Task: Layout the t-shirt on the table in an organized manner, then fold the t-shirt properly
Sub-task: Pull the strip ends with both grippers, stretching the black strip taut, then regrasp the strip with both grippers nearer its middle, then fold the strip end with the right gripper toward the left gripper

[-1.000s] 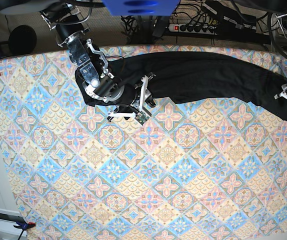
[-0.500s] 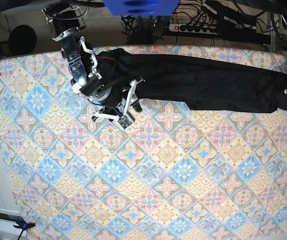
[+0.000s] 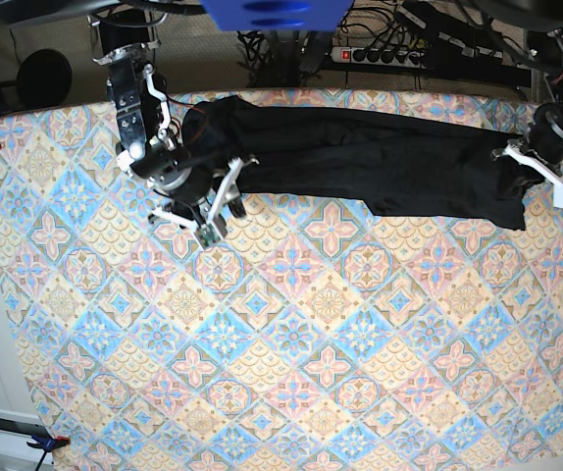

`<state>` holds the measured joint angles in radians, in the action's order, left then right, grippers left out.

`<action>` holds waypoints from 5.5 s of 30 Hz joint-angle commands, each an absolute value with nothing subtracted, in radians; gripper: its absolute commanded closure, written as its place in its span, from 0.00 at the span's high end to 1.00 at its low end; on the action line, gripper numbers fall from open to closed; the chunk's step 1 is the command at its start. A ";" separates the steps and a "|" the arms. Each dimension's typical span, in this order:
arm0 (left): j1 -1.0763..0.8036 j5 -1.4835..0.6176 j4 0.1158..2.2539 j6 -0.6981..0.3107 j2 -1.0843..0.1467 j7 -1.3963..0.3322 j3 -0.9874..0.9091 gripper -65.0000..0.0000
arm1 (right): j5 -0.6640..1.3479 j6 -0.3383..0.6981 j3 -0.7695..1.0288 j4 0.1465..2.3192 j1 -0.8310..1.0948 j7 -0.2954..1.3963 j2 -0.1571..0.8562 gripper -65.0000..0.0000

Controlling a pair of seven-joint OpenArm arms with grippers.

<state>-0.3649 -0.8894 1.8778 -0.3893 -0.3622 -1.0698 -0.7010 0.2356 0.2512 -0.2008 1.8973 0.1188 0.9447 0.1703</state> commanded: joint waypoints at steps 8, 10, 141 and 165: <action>-0.298 -0.898 1.900 -0.386 -0.311 -1.125 -0.562 0.00 | 0.248 0.252 -0.199 1.923 0.099 0.909 0.237 0.31; -0.288 -0.895 1.899 -0.386 -0.297 -1.125 -0.529 0.00 | 0.248 0.252 -0.199 1.923 0.099 0.909 0.237 0.31; -0.211 -0.846 1.696 -0.390 -0.412 -1.026 -0.559 0.22 | 0.711 0.249 -0.120 1.596 0.203 1.116 0.180 0.03; -0.222 -0.728 1.693 -0.390 -0.415 -0.964 -0.464 0.22 | 0.707 0.249 0.242 1.584 0.018 1.118 0.323 0.00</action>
<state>-0.2295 -0.7227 1.6787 -0.3878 -0.3985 -0.9836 -0.4561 0.6945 0.2447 0.2298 1.5677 0.0418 1.1397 0.3058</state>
